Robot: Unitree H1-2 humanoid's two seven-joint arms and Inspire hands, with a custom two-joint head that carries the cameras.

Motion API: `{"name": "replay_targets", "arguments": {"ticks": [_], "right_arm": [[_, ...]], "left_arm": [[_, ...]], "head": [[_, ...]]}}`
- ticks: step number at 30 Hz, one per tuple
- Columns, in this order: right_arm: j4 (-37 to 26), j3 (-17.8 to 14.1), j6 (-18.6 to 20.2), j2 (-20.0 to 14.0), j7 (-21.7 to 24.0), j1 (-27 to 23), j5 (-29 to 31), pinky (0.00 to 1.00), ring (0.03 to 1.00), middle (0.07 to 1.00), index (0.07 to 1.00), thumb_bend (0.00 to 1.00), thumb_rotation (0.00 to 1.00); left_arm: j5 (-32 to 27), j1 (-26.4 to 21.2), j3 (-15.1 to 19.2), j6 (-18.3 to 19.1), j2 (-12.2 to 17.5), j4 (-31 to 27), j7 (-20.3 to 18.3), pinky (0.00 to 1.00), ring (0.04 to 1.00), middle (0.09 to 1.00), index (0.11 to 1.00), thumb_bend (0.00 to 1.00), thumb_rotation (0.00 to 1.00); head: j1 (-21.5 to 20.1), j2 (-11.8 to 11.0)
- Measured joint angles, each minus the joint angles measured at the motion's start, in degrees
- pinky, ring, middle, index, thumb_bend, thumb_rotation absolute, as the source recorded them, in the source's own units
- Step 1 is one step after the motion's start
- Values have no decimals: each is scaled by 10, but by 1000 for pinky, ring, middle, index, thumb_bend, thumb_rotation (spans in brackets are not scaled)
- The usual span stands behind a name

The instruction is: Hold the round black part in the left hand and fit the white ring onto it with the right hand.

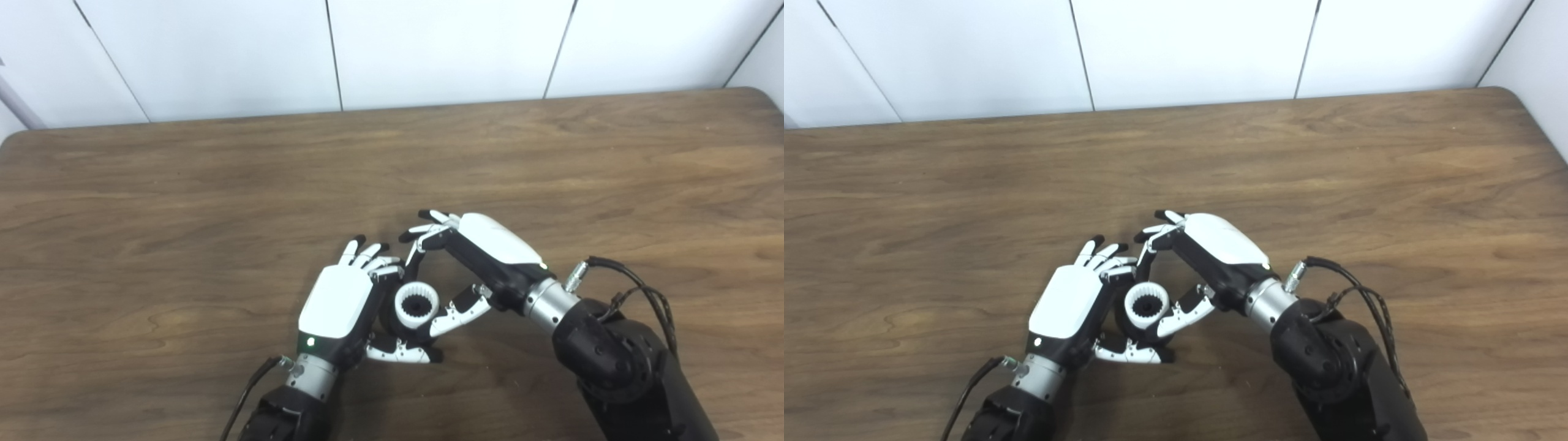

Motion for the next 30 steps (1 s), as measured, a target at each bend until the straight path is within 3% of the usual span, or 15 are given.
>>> {"name": "replay_targets", "arguments": {"ticks": [30], "right_arm": [[8, 3, -6, -1, -2, 12, -9, 993, 962, 828, 489, 524, 136]], "left_arm": [[9, 12, 2, 0, -5, -15, -16, 1000, 898, 766, 482, 525, 56]], "head": [[-4, 4]]}}
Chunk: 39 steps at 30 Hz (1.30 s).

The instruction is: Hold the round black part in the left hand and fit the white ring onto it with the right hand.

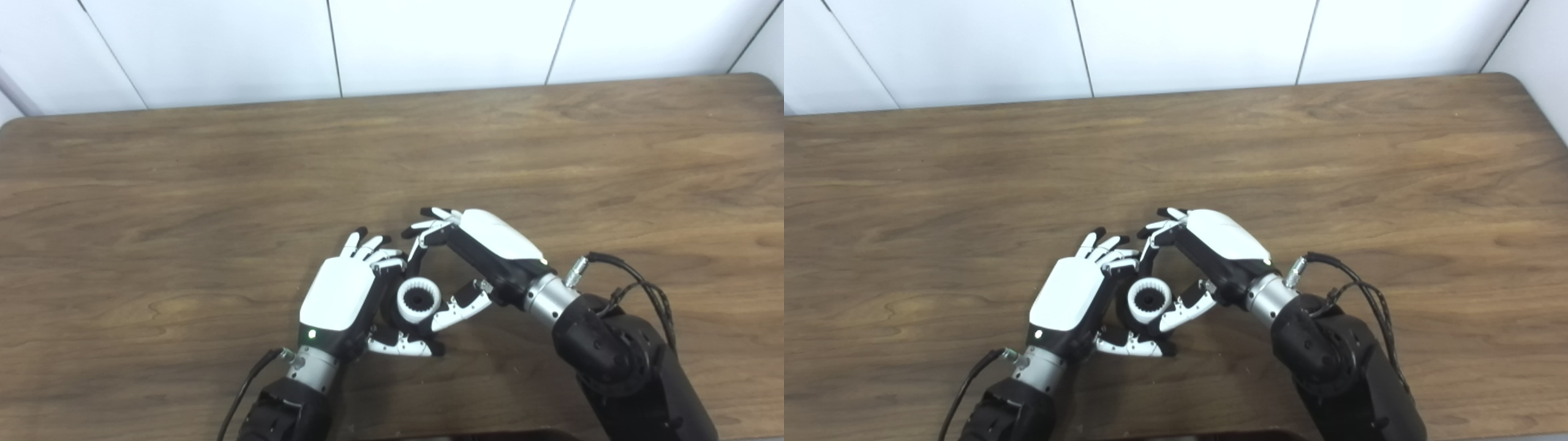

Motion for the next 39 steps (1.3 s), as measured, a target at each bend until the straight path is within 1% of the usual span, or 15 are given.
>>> {"name": "replay_targets", "arguments": {"ticks": [5, 6, 7, 9, 12, 19, 30, 34, 39], "right_arm": [[8, 2, -3, -1, 0, 0, -2, 997, 970, 838, 492, 525, 143], [8, 2, -3, -1, 0, 0, -2, 999, 971, 841, 558, 764, 159], [8, 2, -3, -1, 0, 0, -2, 1000, 972, 842, 581, 846, 165], [8, 1, -3, -1, 0, 0, -2, 1000, 975, 846, 603, 936, 183], [8, 0, -3, -2, 0, 0, -2, 1000, 984, 856, 615, 986, 203], [9, 0, -11, -3, -1, 0, -3, 1000, 1000, 886, 640, 1000, 246], [8, -9, -11, -2, -1, -1, -9, 1000, 1000, 884, 640, 1000, 221], [8, -19, -11, -3, -1, -3, -8, 992, 1000, 872, 623, 1000, 223], [5, -36, -11, -15, -1, -5, -8, 984, 992, 860, 604, 1000, 216]], "left_arm": [[1, 0, 0, 0, 0, 0, 0, 1000, 898, 767, 483, 525, 56], [1, 0, 0, 0, 0, 0, 0, 1000, 897, 766, 483, 525, 56], [1, 0, 0, 0, 0, 0, 0, 1000, 896, 766, 483, 525, 56], [1, 0, 0, 0, 0, 0, 0, 1000, 895, 765, 483, 525, 57], [2, 0, 0, 0, -1, 0, 1, 1000, 897, 767, 483, 525, 57], [3, 0, 0, 0, -1, 1, 2, 1000, 898, 767, 483, 525, 56], [5, -1, 0, 0, -2, 1, 3, 1000, 895, 766, 483, 525, 58], [5, -1, 0, 0, -2, 2, 3, 1000, 895, 765, 483, 525, 57], [5, -2, 1, -1, -2, 2, 3, 1000, 892, 765, 483, 525, 57]], "head": [[0, 0], [0, 0], [-2, -2], [-2, -2], [-2, -4], [-4, -4], [-3, -4], [-5, -5], [-7, -8]]}}
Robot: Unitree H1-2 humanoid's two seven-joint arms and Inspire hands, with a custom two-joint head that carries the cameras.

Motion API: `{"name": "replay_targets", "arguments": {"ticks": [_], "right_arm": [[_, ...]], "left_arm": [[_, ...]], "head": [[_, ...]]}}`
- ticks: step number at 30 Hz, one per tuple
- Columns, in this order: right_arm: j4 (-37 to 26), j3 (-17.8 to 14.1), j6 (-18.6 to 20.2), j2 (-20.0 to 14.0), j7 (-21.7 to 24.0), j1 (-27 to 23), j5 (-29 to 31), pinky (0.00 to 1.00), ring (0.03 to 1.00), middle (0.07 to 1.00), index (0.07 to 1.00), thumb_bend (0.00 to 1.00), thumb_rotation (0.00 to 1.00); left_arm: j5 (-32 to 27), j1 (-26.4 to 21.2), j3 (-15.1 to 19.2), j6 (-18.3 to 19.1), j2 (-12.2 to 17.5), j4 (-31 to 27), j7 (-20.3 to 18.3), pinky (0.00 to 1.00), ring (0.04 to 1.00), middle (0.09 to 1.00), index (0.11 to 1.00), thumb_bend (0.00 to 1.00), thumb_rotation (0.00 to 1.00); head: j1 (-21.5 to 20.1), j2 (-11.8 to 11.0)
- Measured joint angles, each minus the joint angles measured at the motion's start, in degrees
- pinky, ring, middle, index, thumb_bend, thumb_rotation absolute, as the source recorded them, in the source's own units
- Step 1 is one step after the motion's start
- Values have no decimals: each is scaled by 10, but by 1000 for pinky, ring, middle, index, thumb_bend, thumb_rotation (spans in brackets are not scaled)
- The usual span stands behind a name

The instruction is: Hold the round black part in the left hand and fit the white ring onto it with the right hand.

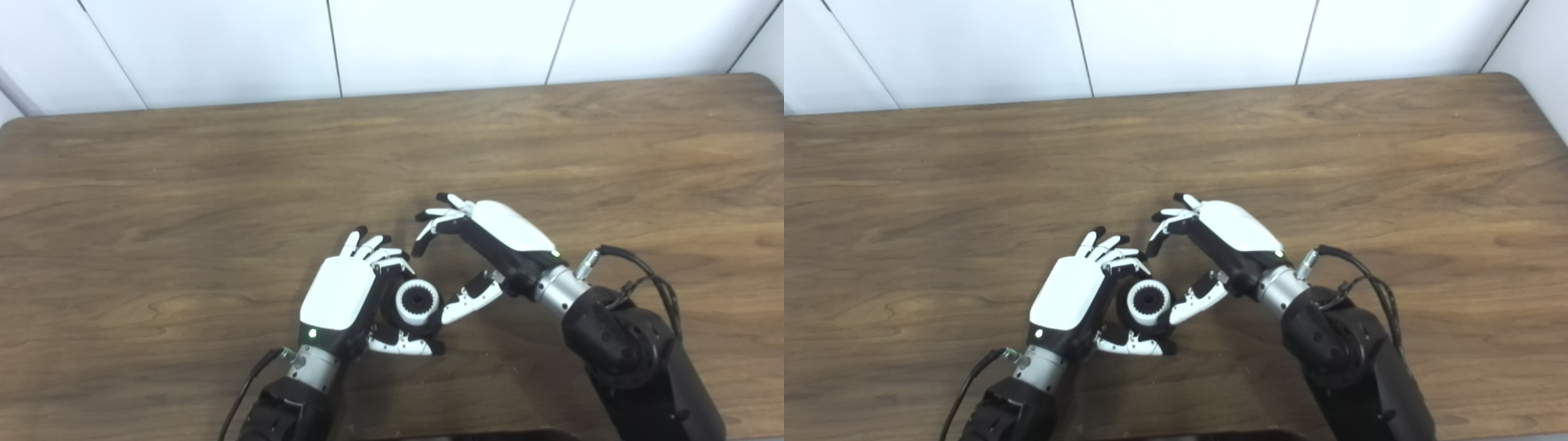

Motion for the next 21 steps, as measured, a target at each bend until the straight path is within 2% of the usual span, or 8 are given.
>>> {"name": "replay_targets", "arguments": {"ticks": [13, 21], "right_arm": [[-24, -66, 10, -8, 0, 0, 29, 930, 986, 864, 593, 1000, 203], [-34, -80, 19, -15, 0, -5, 33, 863, 974, 863, 609, 1000, 213]], "left_arm": [[0, -3, 6, 0, 2, 0, -2, 1000, 891, 762, 483, 525, 59], [0, -5, 16, 1, 6, 0, -2, 1000, 891, 763, 488, 525, 66]], "head": [[-3, -5], [-3, -11]]}}
